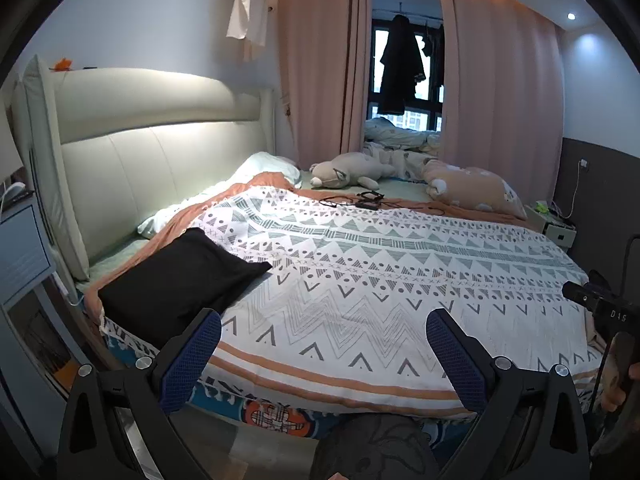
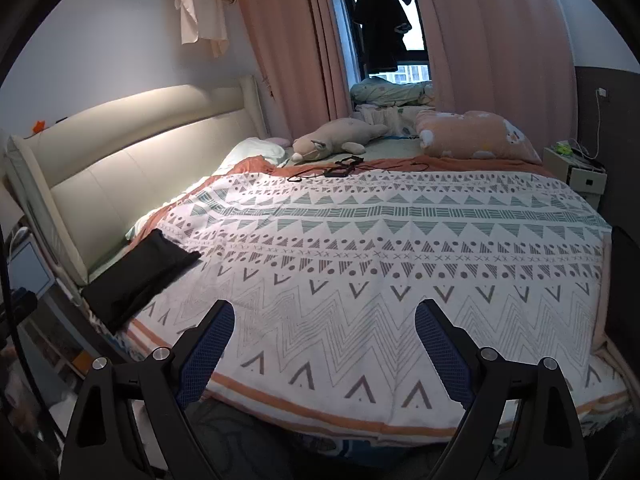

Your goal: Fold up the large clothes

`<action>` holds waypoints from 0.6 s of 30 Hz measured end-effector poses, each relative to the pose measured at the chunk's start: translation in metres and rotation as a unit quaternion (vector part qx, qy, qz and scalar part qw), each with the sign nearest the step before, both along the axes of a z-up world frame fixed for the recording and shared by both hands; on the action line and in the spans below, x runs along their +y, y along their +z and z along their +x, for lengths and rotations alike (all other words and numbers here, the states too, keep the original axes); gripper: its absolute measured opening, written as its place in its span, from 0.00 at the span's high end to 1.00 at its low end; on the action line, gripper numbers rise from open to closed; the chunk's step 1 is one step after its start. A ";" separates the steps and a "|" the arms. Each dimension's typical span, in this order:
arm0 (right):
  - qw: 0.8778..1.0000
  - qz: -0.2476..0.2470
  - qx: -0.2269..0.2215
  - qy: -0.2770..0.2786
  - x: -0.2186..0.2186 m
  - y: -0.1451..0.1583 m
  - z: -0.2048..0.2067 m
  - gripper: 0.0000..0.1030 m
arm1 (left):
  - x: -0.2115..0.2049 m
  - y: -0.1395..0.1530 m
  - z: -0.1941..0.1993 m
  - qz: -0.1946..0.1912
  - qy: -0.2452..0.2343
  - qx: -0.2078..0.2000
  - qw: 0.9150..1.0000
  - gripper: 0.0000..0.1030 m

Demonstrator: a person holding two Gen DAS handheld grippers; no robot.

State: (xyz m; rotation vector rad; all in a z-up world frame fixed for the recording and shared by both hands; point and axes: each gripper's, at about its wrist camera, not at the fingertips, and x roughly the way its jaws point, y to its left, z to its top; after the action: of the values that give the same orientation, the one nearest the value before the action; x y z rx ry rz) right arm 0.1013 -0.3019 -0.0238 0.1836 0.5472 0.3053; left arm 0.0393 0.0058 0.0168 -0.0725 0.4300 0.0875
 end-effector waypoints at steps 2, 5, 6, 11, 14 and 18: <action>1.000 0.000 -0.005 -0.002 -0.004 -0.002 -0.010 0.11 | -0.003 -0.002 -0.008 0.003 -0.001 -0.002 1.000 0.01; 1.000 -0.001 -0.015 -0.006 -0.011 -0.002 -0.027 0.10 | -0.009 -0.004 -0.019 0.019 -0.004 -0.010 1.000 0.01; 1.000 0.002 -0.018 -0.006 -0.013 -0.003 -0.032 0.10 | -0.012 -0.004 -0.022 0.025 -0.005 -0.013 1.000 0.01; 0.999 0.002 -0.031 -0.010 -0.020 -0.007 -0.051 0.11 | -0.021 -0.007 -0.040 0.037 -0.012 -0.029 0.999 0.01; 0.999 -0.004 -0.032 -0.007 -0.021 -0.015 -0.062 0.11 | -0.023 -0.010 -0.048 0.033 -0.016 -0.031 0.999 0.01; 1.000 -0.008 -0.027 -0.015 -0.024 -0.027 -0.071 0.10 | -0.021 -0.017 -0.052 0.028 -0.013 -0.033 0.999 0.01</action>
State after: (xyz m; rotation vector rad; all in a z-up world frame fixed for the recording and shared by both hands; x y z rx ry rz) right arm 0.0307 -0.3258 -0.0512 0.1672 0.4938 0.2766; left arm -0.0124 -0.0155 0.0000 -0.0154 0.3623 0.0717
